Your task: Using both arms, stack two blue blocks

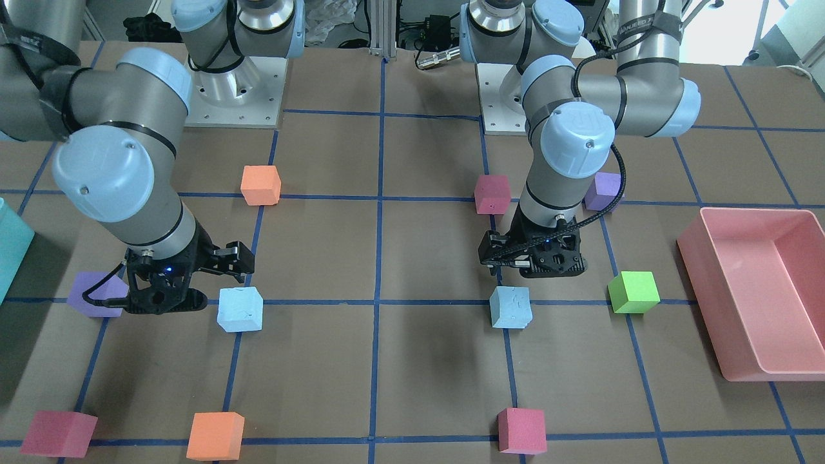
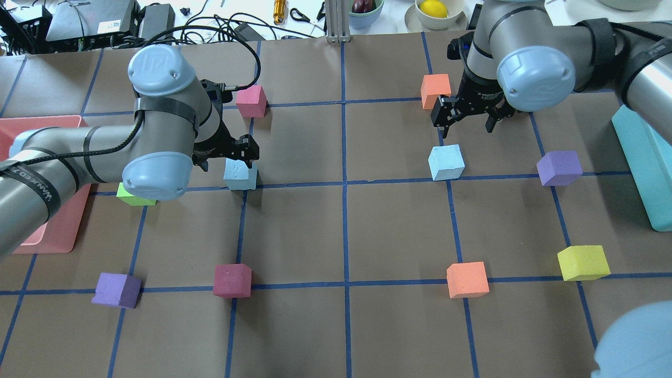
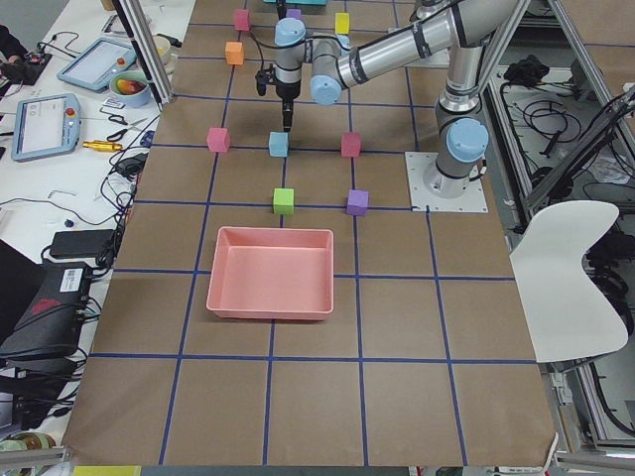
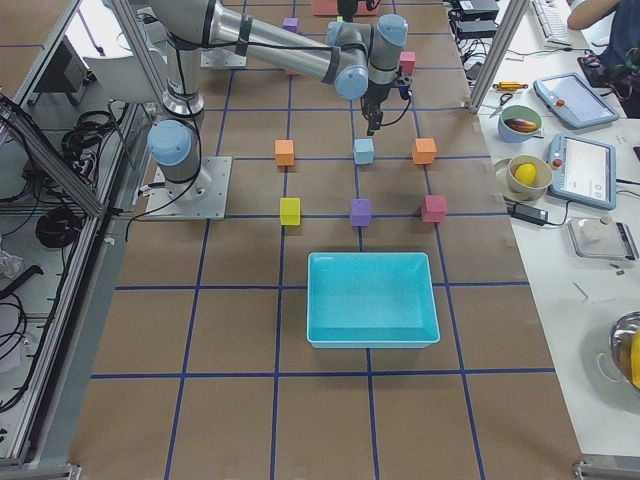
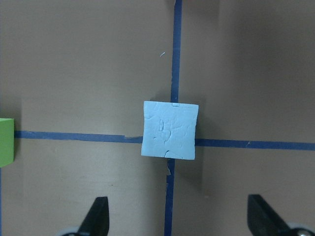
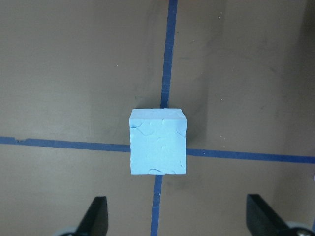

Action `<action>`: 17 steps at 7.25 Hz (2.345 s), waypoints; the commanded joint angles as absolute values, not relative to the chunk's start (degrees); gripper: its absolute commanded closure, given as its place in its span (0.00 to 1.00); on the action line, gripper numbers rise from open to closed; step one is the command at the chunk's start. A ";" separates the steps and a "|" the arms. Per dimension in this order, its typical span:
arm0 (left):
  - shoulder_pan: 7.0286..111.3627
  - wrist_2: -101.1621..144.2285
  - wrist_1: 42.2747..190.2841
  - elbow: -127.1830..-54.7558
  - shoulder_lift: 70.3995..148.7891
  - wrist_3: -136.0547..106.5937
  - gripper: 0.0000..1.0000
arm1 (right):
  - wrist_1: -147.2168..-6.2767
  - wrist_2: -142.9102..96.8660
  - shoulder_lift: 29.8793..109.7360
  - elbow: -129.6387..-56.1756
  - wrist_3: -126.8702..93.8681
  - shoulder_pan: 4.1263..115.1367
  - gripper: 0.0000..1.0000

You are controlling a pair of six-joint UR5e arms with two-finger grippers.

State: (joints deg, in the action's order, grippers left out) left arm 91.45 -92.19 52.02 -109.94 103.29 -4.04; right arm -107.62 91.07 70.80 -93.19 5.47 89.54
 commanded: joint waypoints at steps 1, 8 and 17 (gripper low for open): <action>91.41 -92.29 46.95 -111.09 107.91 -3.87 0.00 | -113.26 89.05 67.68 -96.23 5.45 89.74 0.00; 91.41 -92.29 42.02 -110.74 112.41 -2.91 0.00 | -122.94 89.12 64.51 -102.21 7.37 89.74 0.02; 91.41 -92.55 41.04 -110.57 112.24 -2.72 1.00 | -111.53 88.51 49.17 -68.27 -13.68 104.74 1.00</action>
